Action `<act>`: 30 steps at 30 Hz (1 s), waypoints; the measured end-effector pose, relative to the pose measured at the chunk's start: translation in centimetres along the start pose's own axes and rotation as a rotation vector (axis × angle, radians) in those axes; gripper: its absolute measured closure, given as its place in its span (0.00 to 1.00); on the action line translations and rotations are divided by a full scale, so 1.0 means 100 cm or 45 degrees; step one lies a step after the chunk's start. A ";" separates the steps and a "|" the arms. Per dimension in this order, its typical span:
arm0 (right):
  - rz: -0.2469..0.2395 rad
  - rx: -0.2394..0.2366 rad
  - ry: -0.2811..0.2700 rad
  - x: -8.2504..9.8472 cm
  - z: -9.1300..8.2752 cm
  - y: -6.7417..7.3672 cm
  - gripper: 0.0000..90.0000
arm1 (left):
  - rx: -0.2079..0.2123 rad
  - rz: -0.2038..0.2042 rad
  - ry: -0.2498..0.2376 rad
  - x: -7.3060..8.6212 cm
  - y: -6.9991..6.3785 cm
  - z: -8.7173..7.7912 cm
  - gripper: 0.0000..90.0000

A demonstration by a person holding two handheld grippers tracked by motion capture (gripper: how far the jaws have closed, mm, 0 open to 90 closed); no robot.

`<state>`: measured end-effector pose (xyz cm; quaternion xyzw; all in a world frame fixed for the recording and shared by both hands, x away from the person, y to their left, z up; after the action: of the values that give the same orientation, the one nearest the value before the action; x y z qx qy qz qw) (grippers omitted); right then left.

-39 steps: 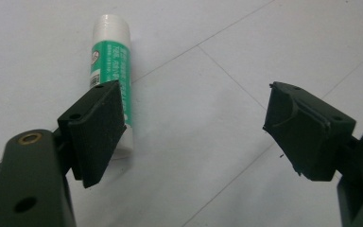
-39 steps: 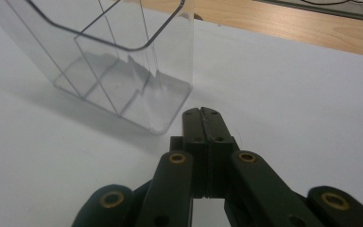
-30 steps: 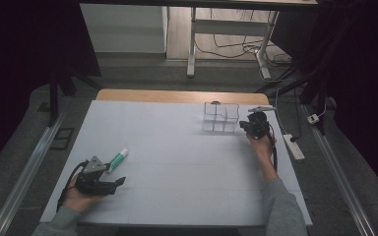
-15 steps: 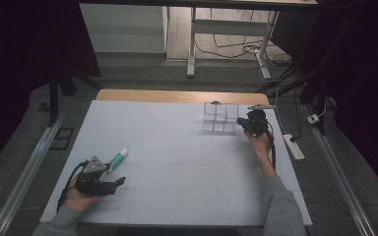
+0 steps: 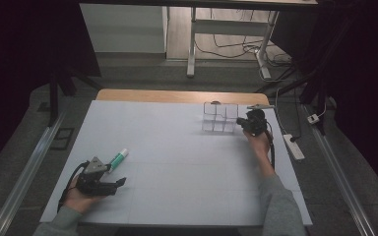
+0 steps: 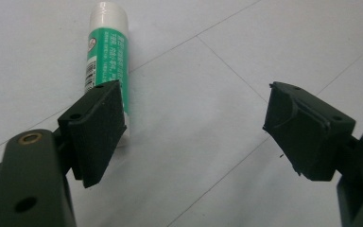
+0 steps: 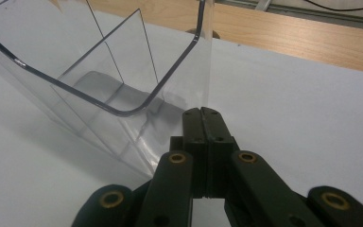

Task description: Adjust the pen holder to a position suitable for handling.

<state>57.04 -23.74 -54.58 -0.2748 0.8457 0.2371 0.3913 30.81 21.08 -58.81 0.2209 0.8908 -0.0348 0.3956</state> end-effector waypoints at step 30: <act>-0.069 -0.058 0.005 -0.014 0.030 0.032 0.99 | -0.014 0.009 0.009 0.001 -0.002 0.000 0.23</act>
<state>57.26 -19.13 -54.62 -0.3068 0.8330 0.2453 0.3897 30.69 20.88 -58.91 0.2221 0.8915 -0.0276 0.3938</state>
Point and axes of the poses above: each handheld gripper's, and its own axes: z roughly forward along the jaws, x roughly out of its underside, y roughly to its left, the point moved 8 cm from there along z, roughly forward along the jaws, and after that the axes turned 14 degrees about -x, right-handed, at the moved point
